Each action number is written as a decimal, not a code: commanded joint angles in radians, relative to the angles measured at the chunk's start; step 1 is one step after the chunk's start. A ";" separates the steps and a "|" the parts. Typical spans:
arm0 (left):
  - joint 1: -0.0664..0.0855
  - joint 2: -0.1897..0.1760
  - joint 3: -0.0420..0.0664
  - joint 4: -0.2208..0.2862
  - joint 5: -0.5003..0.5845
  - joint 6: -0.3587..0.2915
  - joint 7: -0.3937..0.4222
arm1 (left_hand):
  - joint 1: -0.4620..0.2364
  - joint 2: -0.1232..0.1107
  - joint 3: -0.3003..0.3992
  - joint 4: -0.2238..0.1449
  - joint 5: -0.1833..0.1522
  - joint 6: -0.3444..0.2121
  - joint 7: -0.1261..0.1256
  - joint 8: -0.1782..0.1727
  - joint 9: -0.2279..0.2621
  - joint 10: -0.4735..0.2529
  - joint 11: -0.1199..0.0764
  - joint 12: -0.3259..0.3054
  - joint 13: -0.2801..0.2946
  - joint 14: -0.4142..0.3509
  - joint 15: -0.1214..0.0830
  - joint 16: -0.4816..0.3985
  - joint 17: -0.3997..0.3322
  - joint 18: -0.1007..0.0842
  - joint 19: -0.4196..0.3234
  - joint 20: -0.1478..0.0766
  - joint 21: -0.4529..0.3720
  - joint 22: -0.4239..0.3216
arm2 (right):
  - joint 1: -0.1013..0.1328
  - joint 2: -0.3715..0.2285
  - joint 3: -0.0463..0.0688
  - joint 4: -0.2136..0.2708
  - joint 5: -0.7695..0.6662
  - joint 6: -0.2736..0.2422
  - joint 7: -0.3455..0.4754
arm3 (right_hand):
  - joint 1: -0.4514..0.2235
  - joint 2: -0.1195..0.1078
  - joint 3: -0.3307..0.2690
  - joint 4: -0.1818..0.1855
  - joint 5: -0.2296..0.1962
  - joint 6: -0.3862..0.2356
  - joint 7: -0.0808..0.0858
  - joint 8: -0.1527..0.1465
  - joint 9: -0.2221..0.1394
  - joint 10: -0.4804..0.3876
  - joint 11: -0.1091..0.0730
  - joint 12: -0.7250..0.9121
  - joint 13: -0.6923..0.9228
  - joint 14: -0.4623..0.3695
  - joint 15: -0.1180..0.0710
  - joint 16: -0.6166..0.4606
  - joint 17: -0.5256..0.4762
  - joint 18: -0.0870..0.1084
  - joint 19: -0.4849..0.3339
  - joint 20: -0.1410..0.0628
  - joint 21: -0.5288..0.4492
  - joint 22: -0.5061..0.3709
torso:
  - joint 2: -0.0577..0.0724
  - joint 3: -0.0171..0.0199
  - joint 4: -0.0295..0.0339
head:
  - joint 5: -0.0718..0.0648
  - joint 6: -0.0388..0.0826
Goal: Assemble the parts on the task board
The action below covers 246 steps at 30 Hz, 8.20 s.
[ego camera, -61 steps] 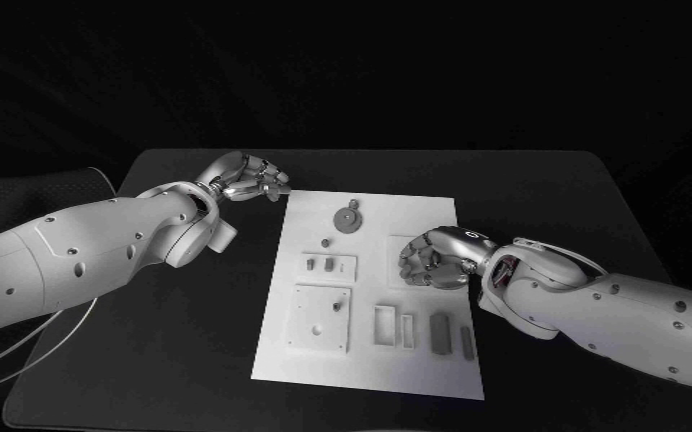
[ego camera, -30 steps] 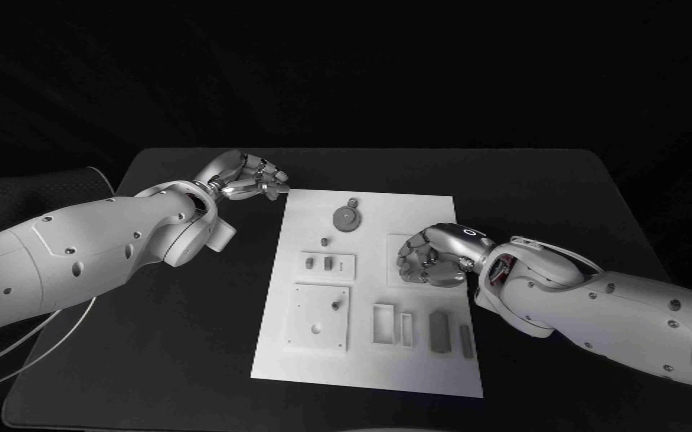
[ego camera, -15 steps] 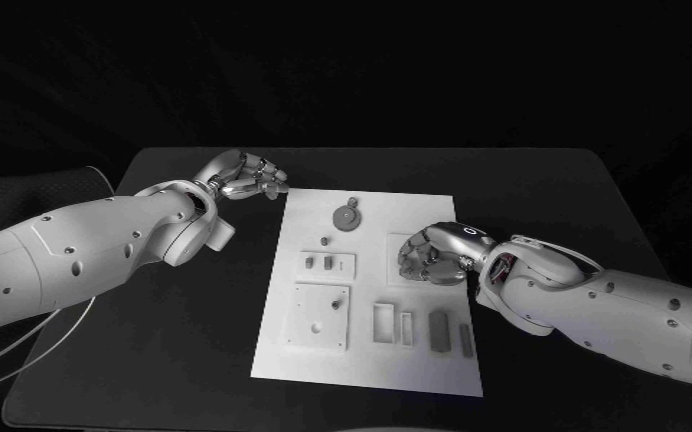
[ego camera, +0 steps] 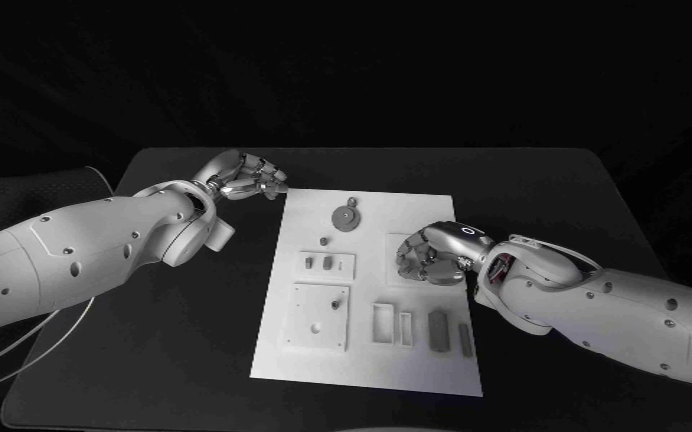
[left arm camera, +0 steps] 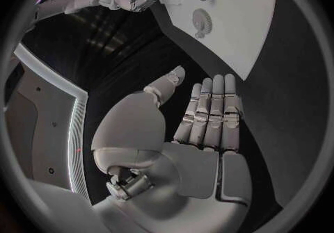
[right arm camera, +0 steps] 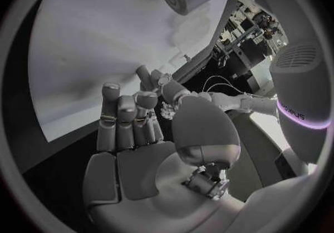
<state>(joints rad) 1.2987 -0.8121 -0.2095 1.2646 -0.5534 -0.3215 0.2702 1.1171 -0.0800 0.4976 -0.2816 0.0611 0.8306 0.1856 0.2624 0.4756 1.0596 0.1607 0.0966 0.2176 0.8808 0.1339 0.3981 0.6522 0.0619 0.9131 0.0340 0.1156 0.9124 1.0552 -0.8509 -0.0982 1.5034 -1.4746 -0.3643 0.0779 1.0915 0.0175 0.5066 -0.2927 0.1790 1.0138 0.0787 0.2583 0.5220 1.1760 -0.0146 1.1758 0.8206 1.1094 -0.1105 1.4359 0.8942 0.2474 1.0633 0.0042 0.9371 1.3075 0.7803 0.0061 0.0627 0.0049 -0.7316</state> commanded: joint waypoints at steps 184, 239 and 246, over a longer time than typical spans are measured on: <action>0.002 0.015 0.002 0.000 0.004 0.007 0.007 | -0.001 -0.006 -0.011 0.001 0.006 -0.001 0.004 0.008 -0.004 0.017 -0.002 -0.009 -0.007 0.001 0.004 -0.018 0.013 0.014 0.001 0.004 -0.013 0.005 | 0.094 0.376 0.004 -0.482 -0.011 0.100 0.028 | 0.030 -0.067 -0.023 0.001 -0.049 -0.052 0.043 0.016 -0.030 -0.063 0.024 -0.029 0.021 -0.048 0.021 -0.005 0.002 0.014 -0.042 0.020 -0.014 0.012 | 0.002 -0.0003 0.0016 | 0.002 0.042; 0.002 0.015 0.002 0.000 0.004 0.002 -0.001 | -0.001 -0.006 -0.011 0.002 0.006 -0.003 0.007 0.007 -0.005 0.015 -0.001 -0.012 -0.008 0.002 0.005 -0.020 0.016 0.013 0.002 0.004 -0.014 0.006 | 0.095 0.355 -0.012 -0.464 -0.034 0.167 0.008 | -0.088 -0.080 -0.005 0.013 -0.034 -0.045 0.040 0.010 -0.024 -0.087 0.021 -0.043 0.017 -0.073 0.017 -0.011 -0.005 0.014 -0.056 0.027 -0.026 0.008 | 0.001 -0.0007 0.0014 | -0.003 0.035; 0.002 0.014 0.002 0.001 0.004 0.002 -0.002 | -0.001 -0.006 -0.010 0.002 0.006 -0.004 0.007 0.007 -0.006 0.014 -0.001 -0.012 -0.008 0.002 0.005 -0.021 0.016 0.013 0.002 0.004 -0.015 0.006 | 0.095 0.355 -0.016 -0.465 -0.033 0.169 0.003 | -0.095 -0.098 -0.003 0.012 -0.034 -0.072 0.049 -0.006 -0.032 -0.094 0.029 -0.046 0.016 -0.080 0.023 -0.013 -0.007 0.014 -0.061 0.029 -0.030 0.007 | 0.001 -0.0010 0.0010 | -0.003 0.035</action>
<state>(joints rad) 1.2995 -0.7991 -0.2086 1.2629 -0.5531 -0.3211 0.2641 1.1207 -0.0837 0.4892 -0.2788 0.0611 0.8270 0.1892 0.2663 0.4713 1.0703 0.1571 0.0887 0.2109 0.8808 0.1339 0.3833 0.6672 0.0587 0.9131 0.0340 0.1079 0.9168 1.1600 -0.4968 -0.1061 1.0418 -1.4894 -0.2537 0.0970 0.9958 -0.0750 0.4971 -0.2800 0.1433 0.9557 0.1242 0.2573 0.5020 1.0847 0.0158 1.1346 0.8381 1.0351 -0.0866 1.4288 0.8881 0.2483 1.0109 0.0340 0.9098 1.3073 0.7812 0.0051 0.0637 0.0012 -0.6959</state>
